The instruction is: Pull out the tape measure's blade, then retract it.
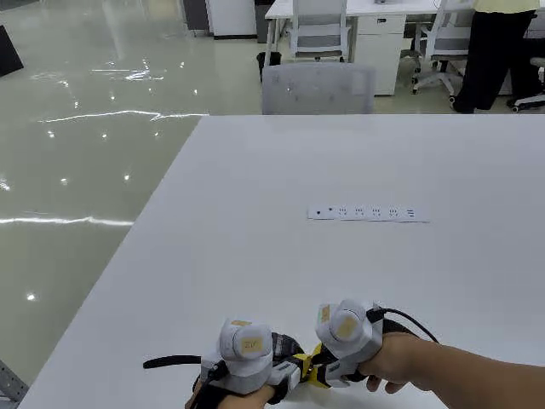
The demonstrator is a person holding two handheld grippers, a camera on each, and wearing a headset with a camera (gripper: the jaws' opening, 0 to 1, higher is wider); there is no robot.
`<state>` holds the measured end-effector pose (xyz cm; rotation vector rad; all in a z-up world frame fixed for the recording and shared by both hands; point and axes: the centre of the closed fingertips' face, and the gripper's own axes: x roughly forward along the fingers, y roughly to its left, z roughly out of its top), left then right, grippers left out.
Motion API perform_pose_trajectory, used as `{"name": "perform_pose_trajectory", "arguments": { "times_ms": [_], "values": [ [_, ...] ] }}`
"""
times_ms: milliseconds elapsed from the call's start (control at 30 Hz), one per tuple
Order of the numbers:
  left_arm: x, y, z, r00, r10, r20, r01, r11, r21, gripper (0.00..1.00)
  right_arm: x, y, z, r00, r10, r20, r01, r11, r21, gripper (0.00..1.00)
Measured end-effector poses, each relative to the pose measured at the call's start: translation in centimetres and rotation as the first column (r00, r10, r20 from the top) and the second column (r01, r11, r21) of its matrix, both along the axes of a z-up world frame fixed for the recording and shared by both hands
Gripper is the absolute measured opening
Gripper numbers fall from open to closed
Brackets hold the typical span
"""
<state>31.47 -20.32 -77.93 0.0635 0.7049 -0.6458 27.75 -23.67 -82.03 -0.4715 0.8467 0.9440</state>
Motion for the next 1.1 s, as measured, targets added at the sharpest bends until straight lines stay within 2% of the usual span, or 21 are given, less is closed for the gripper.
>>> {"name": "perform_pose_trajectory", "arguments": {
  "times_ms": [33, 67, 167, 300, 367, 433, 500, 533, 567, 600, 667, 700, 733, 767, 833, 933, 967, 1000, 1033, 1067, 1100],
  "values": [
    [0.0, 0.0, 0.0, 1.000, 0.002, -0.004, -0.002, 1.000, 0.000, 0.59, 0.0, 0.0, 0.0, 0.999, -0.051, -0.013, 0.051, 0.999, 0.011, 0.14],
    [0.0, 0.0, 0.0, 1.000, 0.001, -0.008, -0.001, 1.000, 0.004, 0.59, -0.1, -0.1, -0.1, 0.997, -0.069, -0.028, 0.069, 0.998, 0.011, 0.14],
    [-0.1, 0.0, 0.0, 1.000, -0.009, -0.015, 0.009, 1.000, 0.010, 0.60, 0.0, -0.1, 0.0, 0.998, -0.070, 0.007, 0.070, 0.998, 0.008, 0.15],
    [-0.2, 0.2, 0.1, 0.999, -0.046, -0.029, 0.047, 0.999, 0.012, 0.59, -0.2, -0.4, 0.4, 0.994, -0.109, 0.010, 0.109, 0.994, 0.034, 0.22],
    [-0.1, 0.1, 0.6, 0.998, -0.063, -0.015, 0.063, 0.997, -0.033, 0.59, -0.2, -0.8, 1.0, 0.992, -0.124, 0.030, 0.123, 0.992, 0.037, 0.24],
    [0.0, 0.8, 0.7, 0.999, -0.046, -0.022, 0.045, 0.999, -0.029, 0.61, 0.3, -1.7, 1.5, 0.979, -0.199, 0.048, 0.196, 0.979, 0.058, 0.26],
    [-0.1, 0.6, 1.0, 0.998, -0.058, -0.031, 0.056, 0.997, -0.060, 0.67, 0.4, -2.1, 1.9, 0.973, -0.223, 0.058, 0.218, 0.973, 0.071, 0.31],
    [-0.3, 0.6, 1.1, 0.996, -0.082, -0.033, 0.080, 0.995, -0.065, 0.75, 0.2, -2.4, 2.5, 0.970, -0.233, 0.072, 0.228, 0.970, 0.081, 0.33],
    [-0.3, 0.6, 1.4, 0.995, -0.101, -0.022, 0.099, 0.993, -0.071, 0.80, 0.0, -2.6, 2.7, 0.968, -0.239, 0.077, 0.232, 0.969, 0.088, 0.35],
    [0.1, 1.0, 1.8, 0.994, -0.105, 0.008, 0.106, 0.992, -0.067, 0.84, -0.3, -3.3, 3.1, 0.963, -0.256, 0.083, 0.248, 0.964, 0.093, 0.36],
    [0.4, 1.3, 2.0, 0.993, -0.118, 0.011, 0.118, 0.990, -0.071, 0.96, -0.7, -4.5, 3.9, 0.949, -0.299, 0.098, 0.289, 0.951, 0.109, 0.38],
    [0.3, 1.5, 1.9, 0.992, -0.125, -0.002, 0.125, 0.990, -0.064, 0.99, -0.9, -4.9, 4.2, 0.945, -0.310, 0.104, 0.298, 0.947, 0.116, 0.40],
    [0.5, 1.6, 2.0, 0.991, -0.133, 0.007, 0.133, 0.990, -0.054, 1.00, -1.1, -5.4, 4.4, 0.941, -0.322, 0.107, 0.309, 0.943, 0.120, 0.42],
    [0.3, 1.4, 2.5, 0.984, -0.173, 0.035, 0.175, 0.982, -0.066, 1.00, -1.4, -6.1, 4.9, 0.935, -0.335, 0.112, 0.321, 0.939, 0.126, 0.44],
    [0.3, 1.8, 2.8, 0.979, -0.195, 0.057, 0.198, 0.979, -0.052, 1.00, -1.7, -7.0, 5.6, 0.926, -0.355, 0.126, 0.339, 0.931, 0.135, 0.47],
    [0.0, 2.2, 3.6, 0.964, -0.258, 0.069, 0.261, 0.964, -0.048, 1.00, -2.2, -8.7, 7.5, 0.899, -0.412, 0.152, 0.383, 0.904, 0.189, 0.52],
    [-0.1, 2.3, 4.2, 0.960, -0.267, 0.080, 0.272, 0.960, -0.067, 1.00, -2.4, -9.2, 7.9, 0.894, -0.418, 0.160, 0.387, 0.901, 0.195, 0.53],
    [-0.3, 2.1, 5.3, 0.951, -0.291, 0.102, 0.303, 0.944, -0.128, 1.00, -2.7, -10.0, 8.5, 0.884, -0.434, 0.174, 0.398, 0.893, 0.209, 0.54],
    [-0.3, 2.8, 5.3, 0.957, -0.281, 0.071, 0.288, 0.949, -0.126, 1.00, -3.0, -10.5, 8.8, 0.878, -0.445, 0.176, 0.407, 0.888, 0.213, 0.55],
    [-0.1, 3.4, 5.2, 0.959, -0.278, 0.063, 0.283, 0.954, -0.103, 1.00, -3.4, -11.0, 9.1, 0.873, -0.454, 0.177, 0.416, 0.883, 0.216, 0.57],
    [0.4, 4.0, 5.9, 0.958, -0.270, 0.100, 0.281, 0.953, -0.113, 1.00, -3.8, -11.7, 9.5, 0.863, -0.471, 0.182, 0.428, 0.874, 0.230, 0.58]
  ]
}}
